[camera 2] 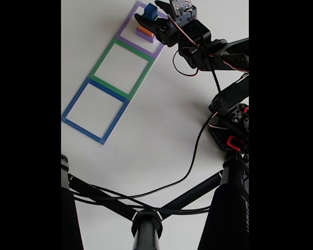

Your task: Tower of hanoi

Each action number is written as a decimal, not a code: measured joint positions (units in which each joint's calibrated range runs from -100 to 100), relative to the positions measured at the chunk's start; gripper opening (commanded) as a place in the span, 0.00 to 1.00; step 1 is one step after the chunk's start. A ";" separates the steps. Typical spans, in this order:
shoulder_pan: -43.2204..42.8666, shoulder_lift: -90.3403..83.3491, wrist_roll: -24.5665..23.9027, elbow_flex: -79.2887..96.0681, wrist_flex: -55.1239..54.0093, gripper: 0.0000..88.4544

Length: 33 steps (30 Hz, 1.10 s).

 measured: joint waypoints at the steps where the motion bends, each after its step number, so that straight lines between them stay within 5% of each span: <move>1: 0.00 0.00 0.00 0.00 0.00 0.21; 33: 0.00 0.00 0.00 1.39 0.00 0.04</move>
